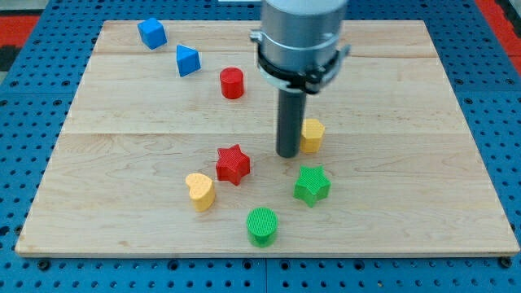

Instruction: Move hexagon diagonal to the red blocks

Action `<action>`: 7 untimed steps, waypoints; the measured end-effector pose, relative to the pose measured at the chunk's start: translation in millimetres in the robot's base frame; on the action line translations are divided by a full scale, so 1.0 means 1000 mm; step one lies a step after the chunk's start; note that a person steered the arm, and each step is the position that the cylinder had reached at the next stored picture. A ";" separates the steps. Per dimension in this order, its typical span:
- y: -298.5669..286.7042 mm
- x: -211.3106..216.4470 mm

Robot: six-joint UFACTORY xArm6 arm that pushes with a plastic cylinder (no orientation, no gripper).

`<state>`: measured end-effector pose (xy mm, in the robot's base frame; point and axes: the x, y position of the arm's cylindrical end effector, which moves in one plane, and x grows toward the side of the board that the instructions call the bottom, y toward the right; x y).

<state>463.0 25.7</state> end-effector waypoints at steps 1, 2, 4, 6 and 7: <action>-0.018 -0.003; 0.016 0.022; 0.060 0.001; 0.055 -0.003; 0.031 -0.009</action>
<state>454.1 56.8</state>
